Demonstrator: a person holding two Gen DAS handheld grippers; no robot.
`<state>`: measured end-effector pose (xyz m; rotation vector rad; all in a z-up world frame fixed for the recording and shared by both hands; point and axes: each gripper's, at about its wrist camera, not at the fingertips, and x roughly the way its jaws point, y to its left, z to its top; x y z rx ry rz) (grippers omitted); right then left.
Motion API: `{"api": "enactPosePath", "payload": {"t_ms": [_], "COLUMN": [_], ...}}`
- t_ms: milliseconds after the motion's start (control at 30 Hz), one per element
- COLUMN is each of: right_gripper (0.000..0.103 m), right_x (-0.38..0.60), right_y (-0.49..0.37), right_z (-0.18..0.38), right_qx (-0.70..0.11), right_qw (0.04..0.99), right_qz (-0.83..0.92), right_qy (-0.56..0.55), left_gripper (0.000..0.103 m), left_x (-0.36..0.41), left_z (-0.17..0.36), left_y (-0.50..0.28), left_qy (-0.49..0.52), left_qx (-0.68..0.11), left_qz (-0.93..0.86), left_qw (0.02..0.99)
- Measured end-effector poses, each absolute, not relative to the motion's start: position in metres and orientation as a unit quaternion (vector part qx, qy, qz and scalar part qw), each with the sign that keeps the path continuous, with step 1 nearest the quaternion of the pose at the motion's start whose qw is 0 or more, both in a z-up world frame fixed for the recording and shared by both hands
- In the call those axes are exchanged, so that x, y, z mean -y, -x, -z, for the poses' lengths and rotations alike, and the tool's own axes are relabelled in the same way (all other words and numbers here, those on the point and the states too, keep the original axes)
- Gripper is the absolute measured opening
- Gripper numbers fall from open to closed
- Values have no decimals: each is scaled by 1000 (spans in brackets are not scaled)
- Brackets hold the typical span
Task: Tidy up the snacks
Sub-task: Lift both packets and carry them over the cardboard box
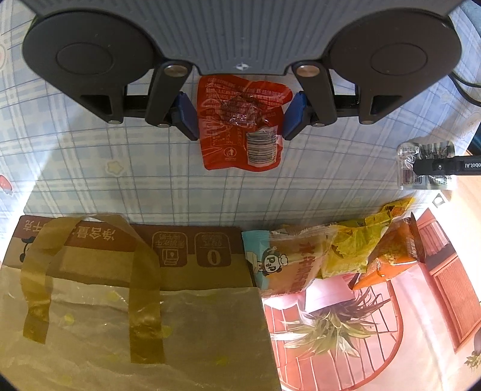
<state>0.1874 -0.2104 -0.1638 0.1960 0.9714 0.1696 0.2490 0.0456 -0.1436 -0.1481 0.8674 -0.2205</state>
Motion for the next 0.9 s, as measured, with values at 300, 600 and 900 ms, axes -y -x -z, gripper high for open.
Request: {"api": "enactPosePath", "payload": {"t_ms": [300,600,900], "right_gripper": [62,62,62], "right_x": [211,211,212], "right_y": [-185,-182,-181], "right_z": [163,162,162], "right_qx": [-461,-460,-457], "right_qw": [878,878,878], "right_qz": [-83,-83,-83], "right_qy": [-100,-105,-113], "left_gripper": [20,20,20], "left_x": [-41,-40,-39], "left_z": [144,145,145], "left_y": [-242,-236,-233], "left_qy": [72,74,73], "left_qx": [-417,-417,-416], "left_qz": [117,121,120], "left_qw": [898,898,898]}}
